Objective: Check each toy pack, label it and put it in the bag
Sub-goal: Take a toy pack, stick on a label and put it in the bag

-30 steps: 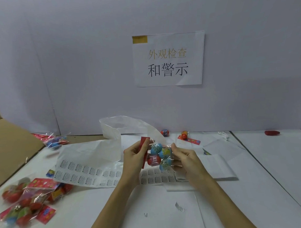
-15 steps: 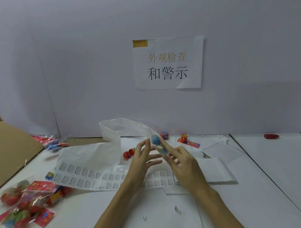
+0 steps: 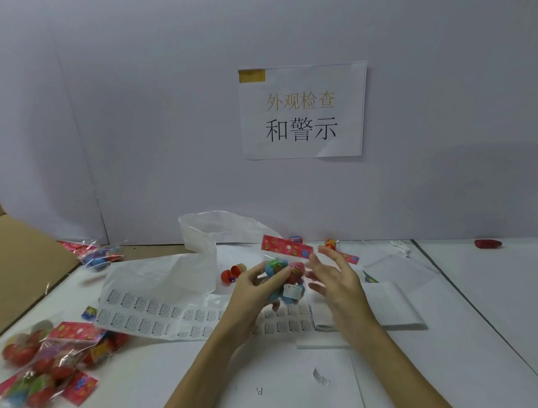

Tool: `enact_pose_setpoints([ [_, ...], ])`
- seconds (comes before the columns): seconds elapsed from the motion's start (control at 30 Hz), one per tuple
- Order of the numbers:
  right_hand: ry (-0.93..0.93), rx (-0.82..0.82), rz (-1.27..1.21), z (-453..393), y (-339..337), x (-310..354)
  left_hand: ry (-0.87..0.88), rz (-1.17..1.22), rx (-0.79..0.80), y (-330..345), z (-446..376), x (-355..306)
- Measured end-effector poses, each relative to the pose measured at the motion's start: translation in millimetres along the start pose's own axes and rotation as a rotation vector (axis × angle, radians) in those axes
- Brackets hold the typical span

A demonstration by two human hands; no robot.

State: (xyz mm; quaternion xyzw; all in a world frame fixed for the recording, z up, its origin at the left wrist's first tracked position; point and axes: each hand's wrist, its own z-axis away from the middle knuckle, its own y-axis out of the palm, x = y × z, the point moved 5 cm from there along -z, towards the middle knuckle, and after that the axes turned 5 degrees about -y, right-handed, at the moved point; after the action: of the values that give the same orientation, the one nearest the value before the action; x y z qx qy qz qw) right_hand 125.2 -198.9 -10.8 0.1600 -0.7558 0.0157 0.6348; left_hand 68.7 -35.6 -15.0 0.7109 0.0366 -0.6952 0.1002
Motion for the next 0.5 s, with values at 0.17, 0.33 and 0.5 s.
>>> enact_pose_setpoints([
  [0.17, 0.158, 0.170, -0.234, -2.0, 0.0, -1.1, 0.012, -0.271, 0.067, 7.3, 2.3, 1.7],
  [0.33, 0.144, -0.036, -0.344, -7.9, -15.2, -4.0, 0.057, -0.201, 0.026, -1.2, 2.5, -5.8],
  [0.5, 0.065, -0.131, -0.004, -7.7, -18.2, -3.9, 0.044, -0.179, -0.039, -1.8, 1.5, -2.9],
])
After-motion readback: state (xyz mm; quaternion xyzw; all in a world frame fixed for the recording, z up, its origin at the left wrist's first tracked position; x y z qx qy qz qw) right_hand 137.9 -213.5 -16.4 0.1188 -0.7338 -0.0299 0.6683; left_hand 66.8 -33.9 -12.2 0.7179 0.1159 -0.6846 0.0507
